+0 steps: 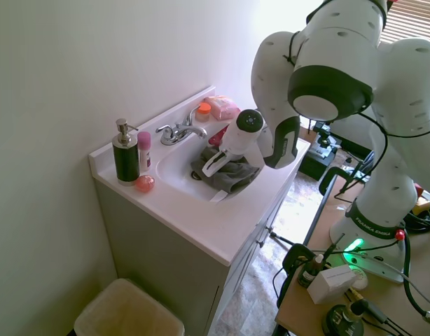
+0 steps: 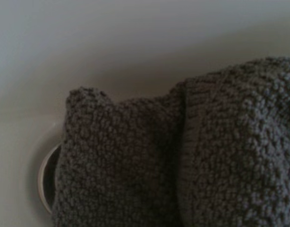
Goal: Clean the sink
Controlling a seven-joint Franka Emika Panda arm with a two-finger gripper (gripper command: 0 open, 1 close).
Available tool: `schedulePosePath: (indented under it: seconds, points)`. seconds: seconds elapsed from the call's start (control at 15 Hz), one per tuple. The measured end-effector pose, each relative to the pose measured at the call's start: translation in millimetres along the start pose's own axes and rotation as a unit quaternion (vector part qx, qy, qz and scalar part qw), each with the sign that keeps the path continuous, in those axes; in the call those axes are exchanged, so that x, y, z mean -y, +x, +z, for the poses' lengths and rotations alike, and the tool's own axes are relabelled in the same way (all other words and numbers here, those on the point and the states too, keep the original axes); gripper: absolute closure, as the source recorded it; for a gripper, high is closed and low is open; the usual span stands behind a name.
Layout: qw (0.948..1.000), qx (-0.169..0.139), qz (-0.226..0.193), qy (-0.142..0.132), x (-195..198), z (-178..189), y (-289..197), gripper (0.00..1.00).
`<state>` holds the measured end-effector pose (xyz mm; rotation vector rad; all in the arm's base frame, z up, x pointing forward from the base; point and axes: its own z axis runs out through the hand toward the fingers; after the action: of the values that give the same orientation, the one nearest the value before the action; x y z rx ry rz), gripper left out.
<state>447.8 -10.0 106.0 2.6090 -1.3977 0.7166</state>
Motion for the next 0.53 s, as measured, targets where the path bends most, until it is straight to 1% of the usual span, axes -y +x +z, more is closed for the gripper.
schedulePosePath:
  seconds: [0.2,0.27,0.4,0.47,0.53]
  points:
    - [0.9999,0.007,0.004,0.009,12,-1,-13,1.0]
    - [0.9998,0.008,0.012,0.01,20,-2,-19,1.0]
    - [0.9994,0.024,0.023,0.007,38,-10,-35,1.0]
    - [0.999,0.035,0.026,0.005,45,-14,-40,1.0]
    - [0.9981,0.049,0.038,0.002,50,-19,-43,1.0]
